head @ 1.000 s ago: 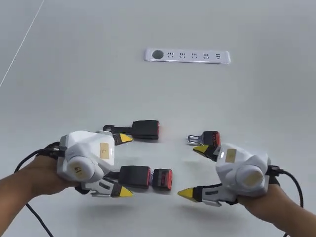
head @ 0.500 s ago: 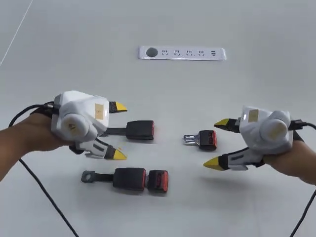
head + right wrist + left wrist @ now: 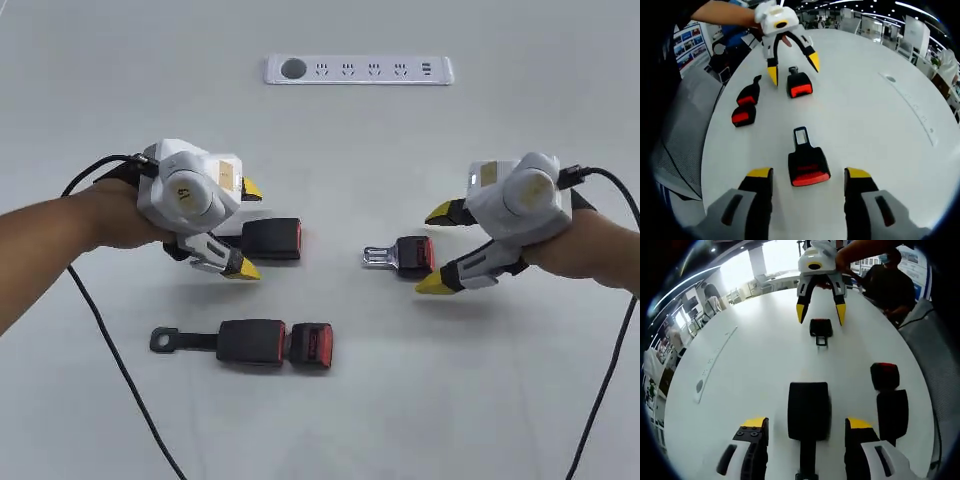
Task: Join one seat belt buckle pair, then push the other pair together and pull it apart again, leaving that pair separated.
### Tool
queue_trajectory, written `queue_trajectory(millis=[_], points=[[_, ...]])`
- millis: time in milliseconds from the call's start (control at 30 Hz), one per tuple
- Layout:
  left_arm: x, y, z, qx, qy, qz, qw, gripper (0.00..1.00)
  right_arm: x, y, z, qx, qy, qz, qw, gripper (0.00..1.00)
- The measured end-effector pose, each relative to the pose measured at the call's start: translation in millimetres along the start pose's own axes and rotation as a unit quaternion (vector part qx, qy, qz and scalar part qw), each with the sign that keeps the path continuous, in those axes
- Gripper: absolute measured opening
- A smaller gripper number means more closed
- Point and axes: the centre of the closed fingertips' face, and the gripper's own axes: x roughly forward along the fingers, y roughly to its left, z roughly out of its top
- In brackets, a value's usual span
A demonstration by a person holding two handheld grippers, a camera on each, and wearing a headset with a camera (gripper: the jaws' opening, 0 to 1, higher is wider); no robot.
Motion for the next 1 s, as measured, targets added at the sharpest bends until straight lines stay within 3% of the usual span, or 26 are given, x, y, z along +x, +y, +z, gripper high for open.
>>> queue_trajectory(millis=[33, 100, 133, 233, 333, 400, 500, 567, 600, 700, 1000], points=[[1.6, 0.2, -6.3, 0.010, 0.013, -0.001, 0.9999, 0.61, 1.0, 0.2, -1.1, -0.001, 0.003, 0.002, 1.0000, 0.57], [1.8, -1.6, -6.6, 0.007, 0.010, -0.008, 0.9999, 0.58, 2.3, 1.3, -3.5, -0.007, 0.011, 0.008, 0.9999, 0.57], [2.4, -2.5, -2.7, -0.004, -0.003, -0.011, 0.9999, 0.56, 2.7, 1.8, -4.2, -0.008, 0.013, 0.011, 0.9998, 0.56], [1.4, -0.5, -4.7, -0.005, -0.003, -0.011, 0.9999, 0.55, 4.5, 2.4, -5.0, -0.018, 0.017, 0.015, 0.9996, 0.55], [2.4, -7.3, -3.8, -0.007, -0.010, -0.032, 0.9994, 0.48, 8.3, 4.0, -5.8, -0.020, 0.024, 0.019, 0.9993, 0.53], [2.4, -9.9, -3.2, -0.004, -0.013, -0.039, 0.9991, 0.43, 9.1, 0.4, -4.9, -0.039, 0.030, 0.009, 0.9987, 0.50], [1.9, -7.6, -3.1, -0.008, -0.016, -0.032, 0.9993, 0.40, 9.8, 0.8, -2.8, -0.038, 0.028, 0.011, 0.9988, 0.42], [0.8, -9.0, -7.5, -0.019, -0.006, -0.032, 0.9993, 0.34, 9.9, 1.1, -2.7, -0.043, 0.034, 0.009, 0.9984, 0.36], [1.8, -7.4, -5.8, -0.010, -0.011, -0.031, 0.9994, 0.34, 9.8, 1.4, -2.0, -0.042, 0.034, 0.011, 0.9985, 0.36], [1.8, -6.5, -8.0, -0.023, -0.009, -0.025, 0.9994, 0.33, 9.7, 1.0, -1.1, -0.048, 0.040, 0.012, 0.9980, 0.34], [0.3, -15.1, -10.8, 0.004, 0.001, -0.052, 0.9987, 0.33, 9.9, 0.8, 0.3, -0.054, 0.067, 0.013, 0.9962, 0.34]])
